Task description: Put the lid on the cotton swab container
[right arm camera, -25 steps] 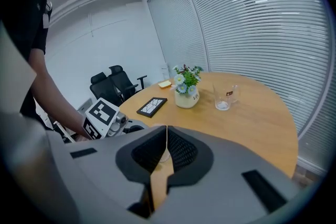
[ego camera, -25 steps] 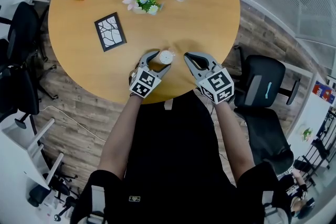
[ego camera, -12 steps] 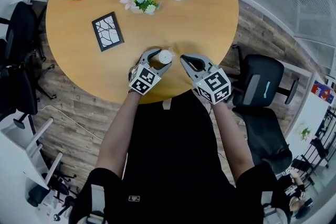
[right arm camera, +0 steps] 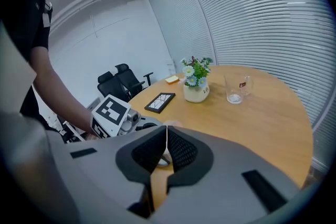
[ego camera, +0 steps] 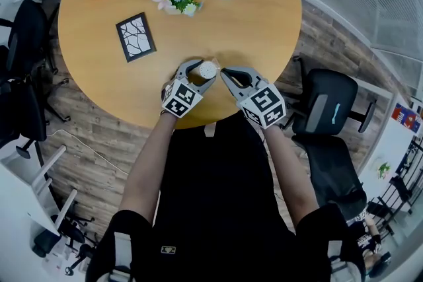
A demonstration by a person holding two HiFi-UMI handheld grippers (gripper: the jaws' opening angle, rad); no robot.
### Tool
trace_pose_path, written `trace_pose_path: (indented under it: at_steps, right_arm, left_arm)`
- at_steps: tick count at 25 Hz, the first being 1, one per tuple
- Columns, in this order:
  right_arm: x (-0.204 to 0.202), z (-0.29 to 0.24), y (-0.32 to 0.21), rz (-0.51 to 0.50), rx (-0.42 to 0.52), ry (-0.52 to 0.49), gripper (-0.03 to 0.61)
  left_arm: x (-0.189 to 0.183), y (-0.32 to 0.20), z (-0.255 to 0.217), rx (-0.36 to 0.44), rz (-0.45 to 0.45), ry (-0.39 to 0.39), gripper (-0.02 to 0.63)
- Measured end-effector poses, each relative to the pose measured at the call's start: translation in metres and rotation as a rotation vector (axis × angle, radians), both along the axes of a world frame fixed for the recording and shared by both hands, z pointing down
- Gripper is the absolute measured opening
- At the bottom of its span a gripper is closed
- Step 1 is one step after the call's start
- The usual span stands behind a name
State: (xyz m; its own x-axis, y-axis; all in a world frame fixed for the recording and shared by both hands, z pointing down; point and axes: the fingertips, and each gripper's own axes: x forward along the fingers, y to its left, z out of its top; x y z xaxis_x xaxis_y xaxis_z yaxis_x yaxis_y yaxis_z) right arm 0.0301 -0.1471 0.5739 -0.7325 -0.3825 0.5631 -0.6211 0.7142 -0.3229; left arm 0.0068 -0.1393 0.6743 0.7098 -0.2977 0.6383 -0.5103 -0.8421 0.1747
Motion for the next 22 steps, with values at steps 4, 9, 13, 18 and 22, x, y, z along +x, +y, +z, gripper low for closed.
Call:
trace_pose_path:
  at_steps: [4, 9, 13, 18, 22]
  right_arm:
    - [-0.009, 0.001, 0.004, -0.032, 0.002, 0.001, 0.006]
    - [-0.021, 0.005, 0.011, -0.067, -0.007, 0.001, 0.006]
    - [-0.025, 0.007, 0.014, -0.086, -0.014, 0.008, 0.006]
    - [-0.033, 0.016, 0.018, -0.109, -0.029, 0.026, 0.006]
    - [-0.038, 0.021, 0.021, -0.118, -0.044, 0.029, 0.006]
  left_arm:
    - [0.0, 0.0, 0.0, 0.005, -0.001, -0.005, 0.268]
    - [0.0, 0.0, 0.0, 0.006, -0.001, -0.01, 0.267]
    - [0.001, 0.0, -0.001, 0.006, 0.0, -0.014, 0.267]
    - [0.0, 0.0, 0.0, 0.01, 0.0, -0.015, 0.267]
    - [0.001, 0.001, 0.0, 0.008, 0.001, -0.016, 0.267]
